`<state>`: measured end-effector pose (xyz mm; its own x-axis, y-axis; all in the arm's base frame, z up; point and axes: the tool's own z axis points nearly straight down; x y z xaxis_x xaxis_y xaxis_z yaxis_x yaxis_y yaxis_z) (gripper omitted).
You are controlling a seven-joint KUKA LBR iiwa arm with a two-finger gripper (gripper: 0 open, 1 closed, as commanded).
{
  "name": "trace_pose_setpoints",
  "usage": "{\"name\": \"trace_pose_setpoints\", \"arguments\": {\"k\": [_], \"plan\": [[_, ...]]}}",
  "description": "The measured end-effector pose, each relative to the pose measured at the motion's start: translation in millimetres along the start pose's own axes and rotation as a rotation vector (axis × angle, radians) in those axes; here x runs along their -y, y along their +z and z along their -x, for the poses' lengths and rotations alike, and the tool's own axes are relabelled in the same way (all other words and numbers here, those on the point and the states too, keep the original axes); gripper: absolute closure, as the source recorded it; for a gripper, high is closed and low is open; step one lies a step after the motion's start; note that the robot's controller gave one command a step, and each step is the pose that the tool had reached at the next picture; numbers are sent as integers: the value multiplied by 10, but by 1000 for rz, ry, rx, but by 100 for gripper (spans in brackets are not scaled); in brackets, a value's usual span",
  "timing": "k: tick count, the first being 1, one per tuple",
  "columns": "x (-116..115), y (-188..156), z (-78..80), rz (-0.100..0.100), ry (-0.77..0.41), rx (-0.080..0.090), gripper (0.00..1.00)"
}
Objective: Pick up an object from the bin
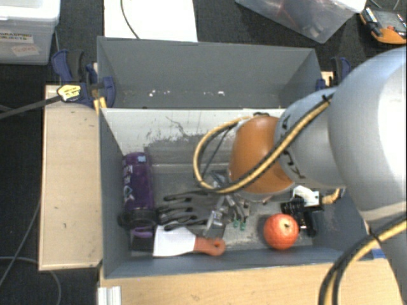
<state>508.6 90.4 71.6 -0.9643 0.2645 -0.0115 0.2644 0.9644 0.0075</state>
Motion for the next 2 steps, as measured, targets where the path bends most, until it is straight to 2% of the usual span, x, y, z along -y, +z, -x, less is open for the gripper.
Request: {"name": "trace_pose_setpoints", "arguments": {"k": [1, 2], "plan": [[-136, -121, 115, -2, 31, -7, 100], [-136, -121, 115, -2, 31, -7, 100]]}}
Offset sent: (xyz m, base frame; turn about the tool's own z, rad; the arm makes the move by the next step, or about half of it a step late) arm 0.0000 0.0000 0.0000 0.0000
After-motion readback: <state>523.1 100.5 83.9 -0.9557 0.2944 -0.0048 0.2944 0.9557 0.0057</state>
